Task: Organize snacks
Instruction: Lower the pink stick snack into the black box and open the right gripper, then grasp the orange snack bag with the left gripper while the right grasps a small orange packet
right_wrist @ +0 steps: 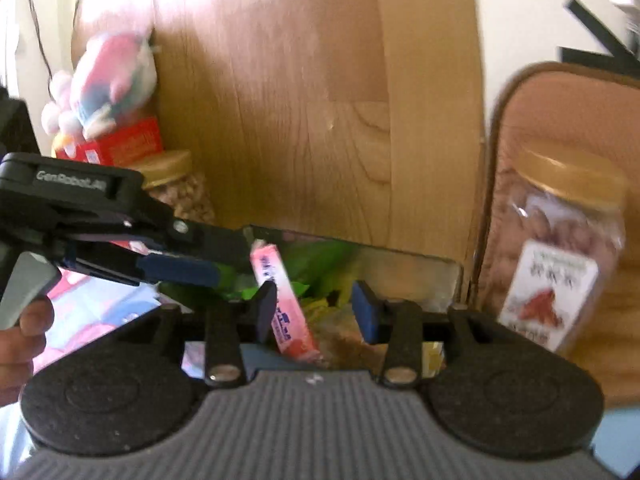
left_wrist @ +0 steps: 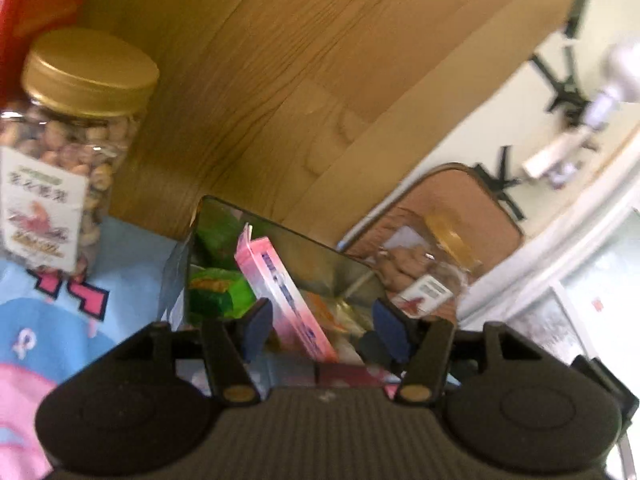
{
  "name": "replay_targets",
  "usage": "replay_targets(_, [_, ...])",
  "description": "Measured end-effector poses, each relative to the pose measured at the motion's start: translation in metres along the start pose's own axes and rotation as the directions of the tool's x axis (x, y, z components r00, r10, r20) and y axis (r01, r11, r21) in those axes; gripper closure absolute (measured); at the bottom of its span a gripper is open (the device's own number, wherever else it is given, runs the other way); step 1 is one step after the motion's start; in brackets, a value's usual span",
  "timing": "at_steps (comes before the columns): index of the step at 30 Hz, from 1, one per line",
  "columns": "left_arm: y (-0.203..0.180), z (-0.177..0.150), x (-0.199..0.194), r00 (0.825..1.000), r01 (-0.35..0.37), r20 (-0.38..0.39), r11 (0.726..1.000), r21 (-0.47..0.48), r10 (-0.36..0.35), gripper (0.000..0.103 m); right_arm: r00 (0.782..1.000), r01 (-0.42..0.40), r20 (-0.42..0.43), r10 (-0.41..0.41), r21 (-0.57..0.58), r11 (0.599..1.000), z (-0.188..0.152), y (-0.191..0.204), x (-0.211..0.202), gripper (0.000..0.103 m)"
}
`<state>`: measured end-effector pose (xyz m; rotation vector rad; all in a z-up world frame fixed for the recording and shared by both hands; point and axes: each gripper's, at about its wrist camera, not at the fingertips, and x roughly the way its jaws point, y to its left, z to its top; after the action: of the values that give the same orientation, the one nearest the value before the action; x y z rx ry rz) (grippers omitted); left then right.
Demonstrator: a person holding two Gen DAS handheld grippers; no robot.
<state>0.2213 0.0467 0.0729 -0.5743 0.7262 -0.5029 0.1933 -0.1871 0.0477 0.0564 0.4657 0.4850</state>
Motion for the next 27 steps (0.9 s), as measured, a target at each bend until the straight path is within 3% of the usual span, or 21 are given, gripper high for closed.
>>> replay_targets(2, [0.001,-0.015,-0.025,1.0,0.026,0.01,0.999,0.018,-0.026,0.042,0.999,-0.036,0.031,0.035,0.038,0.999,-0.01,0.004,-0.021,0.057])
replay_targets(5, [0.009,-0.047,-0.062,0.999,0.026,0.04,1.0,0.015,-0.027,0.034,0.985,-0.167,-0.017,0.17,0.135,0.977,-0.034,0.008,-0.042,0.057])
replay_targets(9, [0.031,-0.094,-0.098,1.0,0.009,0.026,1.0,-0.007,-0.009,0.034,0.931,-0.302,-0.127,0.342,0.257,0.918,-0.073,0.027,-0.047,0.057])
replay_targets(16, [0.065,-0.155,-0.13,0.999,0.037,0.011,0.993,-0.113,-0.036,0.034,0.895,-0.326,-0.206,0.396,0.304,0.895,-0.094,0.062,-0.032,0.056])
replay_targets(19, [0.076,-0.168,-0.13,0.999,0.032,0.007,0.989,-0.142,-0.032,0.036,0.892,-0.312,-0.232,0.389,0.308,0.899,-0.094,0.073,-0.022,0.056])
replay_targets(21, [0.083,-0.172,-0.131,0.999,0.03,0.015,0.988,-0.153,-0.028,0.039,0.87,-0.333,-0.251,0.425,0.338,0.88,-0.096,0.082,-0.022,0.066])
replay_targets(22, [0.084,-0.171,-0.133,0.999,0.033,0.019,0.987,-0.158,-0.03,0.039,0.877,-0.31,-0.267,0.4,0.32,0.895,-0.097,0.086,-0.023,0.082])
replay_targets(25, [0.088,-0.171,-0.137,0.999,0.042,0.022,0.983,-0.178,-0.038,0.039,0.883,-0.293,-0.257,0.393,0.352,0.889,-0.098,0.082,-0.029,0.098])
replay_targets(27, [0.088,-0.171,-0.139,0.998,0.055,0.024,0.981,-0.187,-0.051,0.039,0.885,-0.292,-0.23,0.405,0.405,0.867,-0.099,0.073,-0.036,0.099])
